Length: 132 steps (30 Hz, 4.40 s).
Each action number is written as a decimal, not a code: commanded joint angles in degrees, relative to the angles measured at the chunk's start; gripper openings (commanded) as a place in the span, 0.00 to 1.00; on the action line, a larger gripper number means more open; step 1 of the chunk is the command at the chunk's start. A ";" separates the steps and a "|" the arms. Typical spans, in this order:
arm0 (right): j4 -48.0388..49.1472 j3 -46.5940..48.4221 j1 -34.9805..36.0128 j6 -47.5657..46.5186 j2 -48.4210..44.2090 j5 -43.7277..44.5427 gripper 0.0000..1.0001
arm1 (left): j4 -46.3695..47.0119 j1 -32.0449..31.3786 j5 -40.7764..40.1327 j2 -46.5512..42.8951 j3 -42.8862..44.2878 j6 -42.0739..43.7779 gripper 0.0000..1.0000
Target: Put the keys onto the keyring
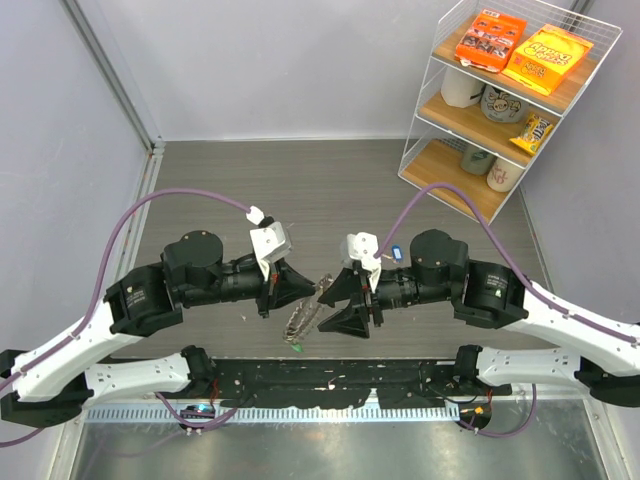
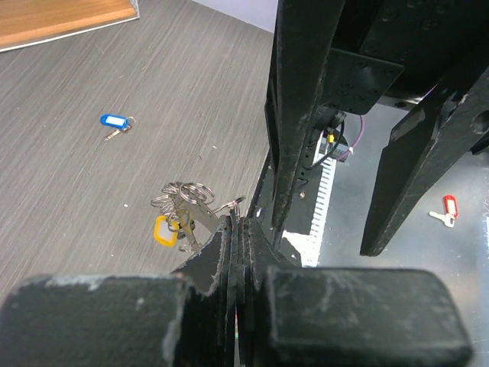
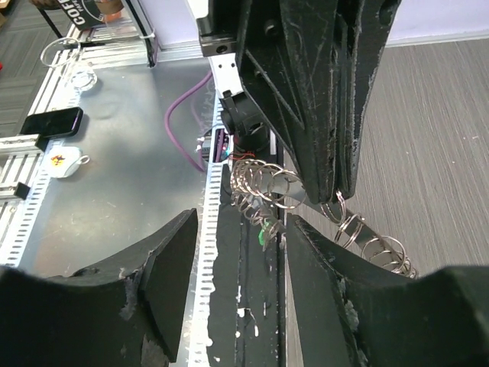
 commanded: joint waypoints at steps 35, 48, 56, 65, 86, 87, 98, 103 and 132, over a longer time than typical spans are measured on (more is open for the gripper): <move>-1.02 6.63 0.64 -5.34 0.56 8.69 0.57 | 3.07 0.11 3.74 -2.17 3.64 0.24 0.00; -0.85 7.78 0.64 -6.05 1.80 6.50 0.53 | 3.51 0.11 6.46 -2.69 3.47 0.33 0.00; -0.85 7.69 0.64 -6.22 2.41 6.06 0.47 | 4.82 0.02 7.43 -3.48 3.03 -0.29 0.00; 0.38 7.08 0.64 -5.17 0.22 5.00 0.48 | 11.67 0.02 10.16 -6.65 -0.75 -2.57 0.00; 5.83 6.64 0.73 -1.39 -2.60 1.48 0.47 | 25.65 0.02 6.12 -9.63 -7.96 -7.14 0.00; 5.92 6.55 0.73 -1.48 -2.51 1.57 0.46 | 26.61 0.11 6.20 -9.72 -8.48 -7.23 0.00; 6.89 6.02 0.73 0.28 -1.72 2.54 0.43 | 31.37 0.02 6.64 -11.39 -10.77 -8.02 0.00; 7.33 5.49 0.73 0.37 -2.16 2.80 0.43 | 32.25 0.11 7.17 -11.92 -10.86 -8.11 0.00; 10.76 8.22 0.81 1.77 1.62 -0.01 0.40 | 33.48 0.02 7.96 -12.01 -11.65 -8.46 0.00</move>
